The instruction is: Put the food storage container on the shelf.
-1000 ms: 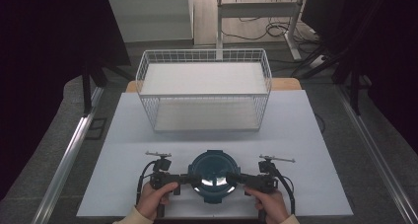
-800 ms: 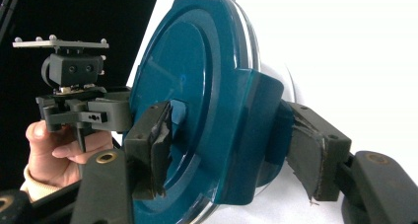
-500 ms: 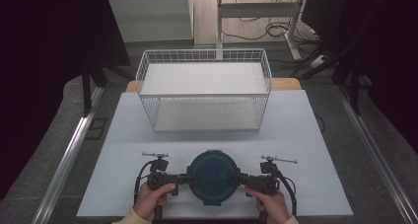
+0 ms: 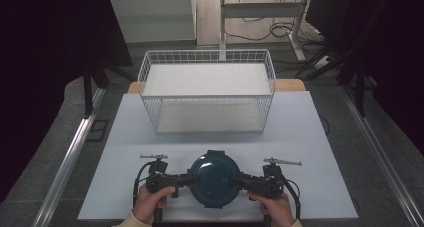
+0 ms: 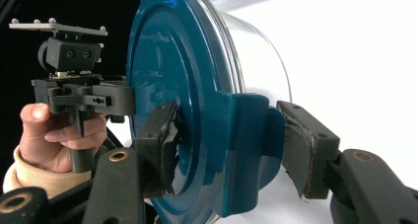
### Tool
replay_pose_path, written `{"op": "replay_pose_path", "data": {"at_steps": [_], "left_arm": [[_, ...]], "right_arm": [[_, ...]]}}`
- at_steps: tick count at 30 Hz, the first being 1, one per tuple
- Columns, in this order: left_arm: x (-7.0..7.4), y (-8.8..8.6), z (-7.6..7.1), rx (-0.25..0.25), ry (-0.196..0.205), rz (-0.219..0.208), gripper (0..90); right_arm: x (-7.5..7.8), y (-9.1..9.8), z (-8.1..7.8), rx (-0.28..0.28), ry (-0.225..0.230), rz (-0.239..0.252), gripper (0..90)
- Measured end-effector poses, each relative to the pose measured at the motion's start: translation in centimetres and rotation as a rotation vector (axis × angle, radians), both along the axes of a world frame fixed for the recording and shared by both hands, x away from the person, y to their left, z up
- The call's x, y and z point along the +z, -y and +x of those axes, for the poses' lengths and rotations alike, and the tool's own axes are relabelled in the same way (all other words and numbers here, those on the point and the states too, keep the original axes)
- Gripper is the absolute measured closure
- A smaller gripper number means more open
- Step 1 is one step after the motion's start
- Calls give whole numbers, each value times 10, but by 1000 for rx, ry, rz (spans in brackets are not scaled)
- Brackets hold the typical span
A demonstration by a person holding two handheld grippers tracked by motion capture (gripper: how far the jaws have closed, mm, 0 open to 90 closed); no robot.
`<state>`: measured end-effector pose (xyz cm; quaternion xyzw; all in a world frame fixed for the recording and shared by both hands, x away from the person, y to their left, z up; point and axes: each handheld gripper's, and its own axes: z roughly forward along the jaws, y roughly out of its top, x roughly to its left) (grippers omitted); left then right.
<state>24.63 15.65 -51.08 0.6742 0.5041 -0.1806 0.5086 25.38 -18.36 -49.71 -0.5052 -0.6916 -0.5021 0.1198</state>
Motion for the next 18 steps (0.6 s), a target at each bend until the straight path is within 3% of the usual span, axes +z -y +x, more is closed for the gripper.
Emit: {"op": "replay_pose_path", "data": {"at_steps": [3, 4, 8, 18], "left_arm": [[5, 0, -2, -1, 17, 1, 450], [11, -1, -4, 1, 38, -4, 452], [23, -2, -8, 5, 80, -1, 458], [39, 0, -8, 9, 127, 9, 460]], "right_arm": [[4, 0, -1, 9, 24, -1, 435], [9, 0, -3, 20, 58, -5, 435], [19, 0, -5, 32, 101, 3, 436], [34, 1, -3, 48, 133, 7, 436]]}}
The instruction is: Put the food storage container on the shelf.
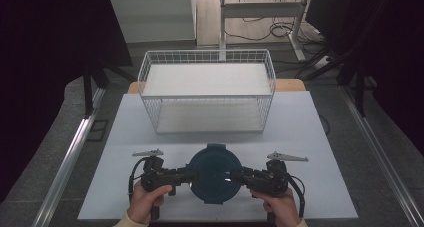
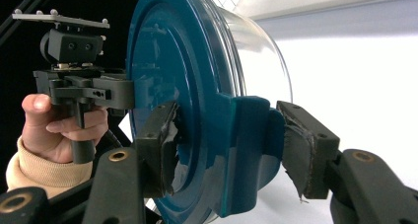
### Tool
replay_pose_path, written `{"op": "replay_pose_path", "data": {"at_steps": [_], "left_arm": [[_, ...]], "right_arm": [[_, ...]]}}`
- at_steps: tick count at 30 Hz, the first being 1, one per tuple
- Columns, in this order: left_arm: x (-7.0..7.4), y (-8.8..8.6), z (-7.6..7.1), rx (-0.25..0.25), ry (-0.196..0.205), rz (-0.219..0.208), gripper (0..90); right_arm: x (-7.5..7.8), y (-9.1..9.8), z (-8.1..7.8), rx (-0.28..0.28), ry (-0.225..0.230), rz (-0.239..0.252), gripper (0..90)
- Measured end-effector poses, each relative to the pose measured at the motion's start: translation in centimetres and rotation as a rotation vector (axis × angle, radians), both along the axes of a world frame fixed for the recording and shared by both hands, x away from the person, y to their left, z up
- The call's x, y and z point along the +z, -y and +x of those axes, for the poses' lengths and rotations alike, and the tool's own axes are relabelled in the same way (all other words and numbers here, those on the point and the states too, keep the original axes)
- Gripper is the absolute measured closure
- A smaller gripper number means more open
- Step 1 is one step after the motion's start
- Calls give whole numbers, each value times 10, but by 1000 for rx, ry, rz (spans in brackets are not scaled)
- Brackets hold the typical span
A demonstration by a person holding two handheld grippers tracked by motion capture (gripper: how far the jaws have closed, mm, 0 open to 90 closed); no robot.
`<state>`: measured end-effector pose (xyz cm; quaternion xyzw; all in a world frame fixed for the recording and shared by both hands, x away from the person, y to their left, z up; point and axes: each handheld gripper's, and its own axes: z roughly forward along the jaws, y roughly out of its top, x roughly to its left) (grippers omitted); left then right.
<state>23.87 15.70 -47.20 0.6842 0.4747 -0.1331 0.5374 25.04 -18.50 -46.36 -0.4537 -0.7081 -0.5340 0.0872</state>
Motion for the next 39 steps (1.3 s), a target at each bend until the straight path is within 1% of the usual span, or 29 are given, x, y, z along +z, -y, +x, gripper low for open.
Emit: {"op": "replay_pose_path", "data": {"at_steps": [2, 3, 4, 5, 6, 7, 9, 10, 11, 12, 15, 16, 18, 19, 20, 21, 23, 24, 28, 29, 30, 32, 33, 34, 35, 36, 39], "left_arm": [[4, 0, 2, 2, 10, 3, 458], [9, 1, 4, 6, 20, 3, 455], [9, 1, 4, 6, 20, 3, 455], [12, 2, 5, 7, 27, 5, 455], [15, 2, 6, 9, 35, 6, 455], [19, 2, 7, 11, 43, 8, 455], [25, 2, 10, 11, 59, 7, 455], [32, 1, 14, 9, 72, 8, 455], [32, 1, 14, 9, 72, 8, 456], [36, 1, 17, 8, 78, 6, 456], [45, -1, 23, 5, 87, -3, 457], [52, -2, 26, 6, 96, -5, 457], [58, -4, 28, 4, 110, -3, 456], [58, -4, 28, 4, 110, -3, 457], [63, -6, 30, 5, 115, -6, 456], [63, -6, 30, 5, 115, -6, 456], [69, -8, 31, 10, 119, -12, 456], [71, -9, 32, 11, 120, -16, 456], [79, -12, 38, 14, 124, -23, 455], [84, -14, 42, 13, 128, -21, 455], [84, -14, 42, 13, 128, -21, 455], [89, -15, 44, 17, 135, -20, 455], [92, -16, 46, 15, 140, -16, 455], [98, -17, 48, 19, 150, -12, 455], [98, -17, 48, 19, 150, -12, 455], [101, -18, 50, 19, 155, -11, 455], [110, -21, 53, 22, 166, -14, 455]], "right_arm": [[4, 0, 1, 0, 7, 0, 436], [9, 0, 3, 1, 16, -4, 437], [9, 0, 3, 1, 16, -4, 437], [11, 0, 4, 0, 22, -4, 437], [17, 1, 7, 3, 33, -3, 437], [17, 1, 7, 3, 33, -3, 437], [24, 1, 10, 6, 47, -1, 437], [31, 0, 15, 10, 64, -5, 437], [34, 0, 17, 10, 70, -5, 437], [34, 0, 17, 10, 70, -5, 437], [46, -1, 22, 11, 83, -12, 437], [53, -2, 25, 9, 95, -14, 437], [59, -4, 27, 9, 101, -14, 437], [63, -5, 28, 9, 104, -16, 437], [66, -6, 29, 9, 108, -17, 437], [66, -6, 29, 9, 108, -17, 437], [75, -9, 31, 11, 113, -24, 437], [75, -9, 31, 11, 113, -24, 437], [86, -13, 36, 14, 121, -30, 437], [91, -14, 40, 16, 129, -33, 437], [91, -14, 40, 16, 129, -33, 437], [96, -15, 44, 19, 131, -33, 438], [101, -17, 48, 24, 137, -32, 438], [103, -17, 50, 26, 142, -32, 438], [103, -17, 50, 26, 142, -32, 438], [109, -19, 53, 32, 147, -27, 438], [115, -21, 57, 34, 162, -28, 439]]}}
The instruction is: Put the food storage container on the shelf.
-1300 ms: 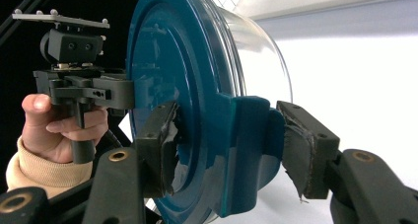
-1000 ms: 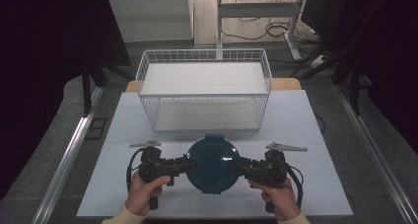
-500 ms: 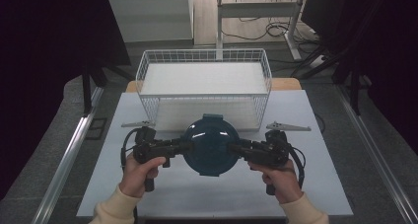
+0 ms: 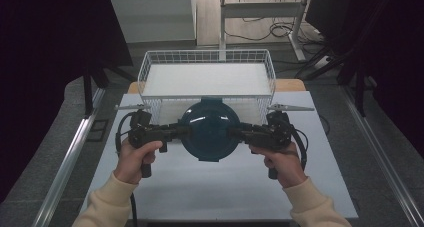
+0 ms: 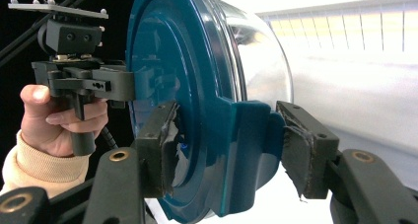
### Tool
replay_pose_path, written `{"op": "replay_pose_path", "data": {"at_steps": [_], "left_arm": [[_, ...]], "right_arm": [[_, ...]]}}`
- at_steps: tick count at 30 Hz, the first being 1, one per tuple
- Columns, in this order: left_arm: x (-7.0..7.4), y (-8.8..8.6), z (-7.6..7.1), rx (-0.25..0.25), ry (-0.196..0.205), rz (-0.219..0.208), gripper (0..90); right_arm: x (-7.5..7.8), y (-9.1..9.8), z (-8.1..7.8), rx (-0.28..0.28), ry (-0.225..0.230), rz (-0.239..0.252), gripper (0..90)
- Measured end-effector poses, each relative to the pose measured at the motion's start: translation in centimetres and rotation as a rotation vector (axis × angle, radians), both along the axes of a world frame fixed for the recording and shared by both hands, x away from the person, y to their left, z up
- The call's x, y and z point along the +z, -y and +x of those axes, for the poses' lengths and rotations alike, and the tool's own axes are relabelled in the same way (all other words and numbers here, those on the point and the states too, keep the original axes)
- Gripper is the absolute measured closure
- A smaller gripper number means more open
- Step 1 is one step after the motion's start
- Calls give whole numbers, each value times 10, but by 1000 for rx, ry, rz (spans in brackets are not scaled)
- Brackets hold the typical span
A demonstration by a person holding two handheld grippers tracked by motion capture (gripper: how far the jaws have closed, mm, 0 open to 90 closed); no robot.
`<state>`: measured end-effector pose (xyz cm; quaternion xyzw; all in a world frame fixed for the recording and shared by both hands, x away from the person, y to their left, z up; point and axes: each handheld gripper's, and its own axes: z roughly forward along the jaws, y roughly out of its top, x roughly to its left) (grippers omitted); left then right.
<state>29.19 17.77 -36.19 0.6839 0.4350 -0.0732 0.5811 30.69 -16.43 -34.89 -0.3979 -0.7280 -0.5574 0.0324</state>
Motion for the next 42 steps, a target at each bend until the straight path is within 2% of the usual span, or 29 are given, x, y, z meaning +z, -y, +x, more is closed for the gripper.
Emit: {"op": "replay_pose_path", "data": {"at_steps": [4, 8, 11, 13, 17, 21, 32, 35, 40, 42], "left_arm": [[11, -3, 5, 4, 18, -7, 458], [22, -4, 14, 10, 31, -5, 458], [25, -5, 20, 8, 37, -1, 458], [27, -7, 31, 7, 32, -15, 457], [28, -8, 42, 7, 28, -31, 456], [29, -11, 58, 16, 24, -41, 455], [39, -12, 78, 16, 30, -45, 458], [45, -13, 83, 15, 48, -34, 461], [52, -15, 92, 14, 56, -41, 463], [53, -16, 97, 17, 46, -50, 463]], "right_arm": [[11, -3, 5, 7, 19, 5, 440], [21, -4, 14, 6, 19, 11, 441], [24, -5, 19, 10, 16, 8, 441], [28, -6, 27, 6, 18, 1, 441], [32, -8, 36, 1, 17, -8, 441], [37, -10, 52, 5, 15, -23, 442], [45, -12, 74, 11, 19, -21, 443], [49, -12, 81, 14, 17, -14, 444], [54, -13, 87, 11, 18, -10, 444], [58, -13, 93, 10, 16, -9, 444]]}}
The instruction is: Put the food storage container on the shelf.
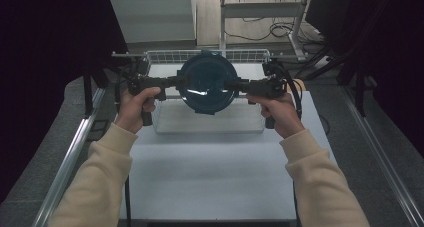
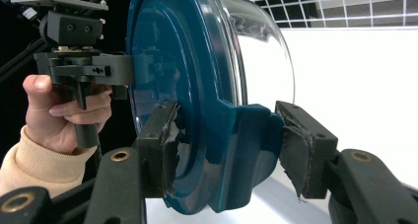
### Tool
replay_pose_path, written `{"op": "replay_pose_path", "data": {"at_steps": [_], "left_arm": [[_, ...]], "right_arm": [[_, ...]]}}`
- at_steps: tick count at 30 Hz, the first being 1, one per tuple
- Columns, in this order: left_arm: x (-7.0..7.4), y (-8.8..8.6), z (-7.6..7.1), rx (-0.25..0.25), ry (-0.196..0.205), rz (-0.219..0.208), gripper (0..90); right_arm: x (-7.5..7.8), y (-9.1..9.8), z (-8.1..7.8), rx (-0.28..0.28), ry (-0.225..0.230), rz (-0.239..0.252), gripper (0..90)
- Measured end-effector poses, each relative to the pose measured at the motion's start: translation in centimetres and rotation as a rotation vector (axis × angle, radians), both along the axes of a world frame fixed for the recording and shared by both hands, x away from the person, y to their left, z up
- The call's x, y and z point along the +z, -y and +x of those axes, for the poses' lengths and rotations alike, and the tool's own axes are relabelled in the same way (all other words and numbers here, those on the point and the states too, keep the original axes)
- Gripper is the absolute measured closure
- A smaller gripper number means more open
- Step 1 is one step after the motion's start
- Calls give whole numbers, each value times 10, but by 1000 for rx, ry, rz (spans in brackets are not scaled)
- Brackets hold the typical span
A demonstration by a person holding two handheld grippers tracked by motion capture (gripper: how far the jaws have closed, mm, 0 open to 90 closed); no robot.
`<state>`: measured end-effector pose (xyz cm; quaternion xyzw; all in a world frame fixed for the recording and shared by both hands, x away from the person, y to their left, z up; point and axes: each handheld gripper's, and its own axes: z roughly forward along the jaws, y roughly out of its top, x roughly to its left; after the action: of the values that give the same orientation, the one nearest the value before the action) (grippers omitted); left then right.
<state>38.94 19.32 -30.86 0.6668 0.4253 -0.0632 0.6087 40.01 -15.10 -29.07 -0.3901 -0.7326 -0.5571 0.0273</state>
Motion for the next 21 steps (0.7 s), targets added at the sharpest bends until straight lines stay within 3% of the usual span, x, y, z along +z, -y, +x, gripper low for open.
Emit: {"op": "replay_pose_path", "data": {"at_steps": [14, 19, 21], "left_arm": [[-2, -5, 30, 13, -39, -24, 461], [-5, -3, 41, 23, -61, -24, 461], [-12, -3, 50, 31, -92, -22, 459]], "right_arm": [[8, -5, 33, 6, -26, -27, 443], [3, -5, 50, 1, -51, -9, 443], [-2, -5, 57, -5, -67, -1, 443]]}}
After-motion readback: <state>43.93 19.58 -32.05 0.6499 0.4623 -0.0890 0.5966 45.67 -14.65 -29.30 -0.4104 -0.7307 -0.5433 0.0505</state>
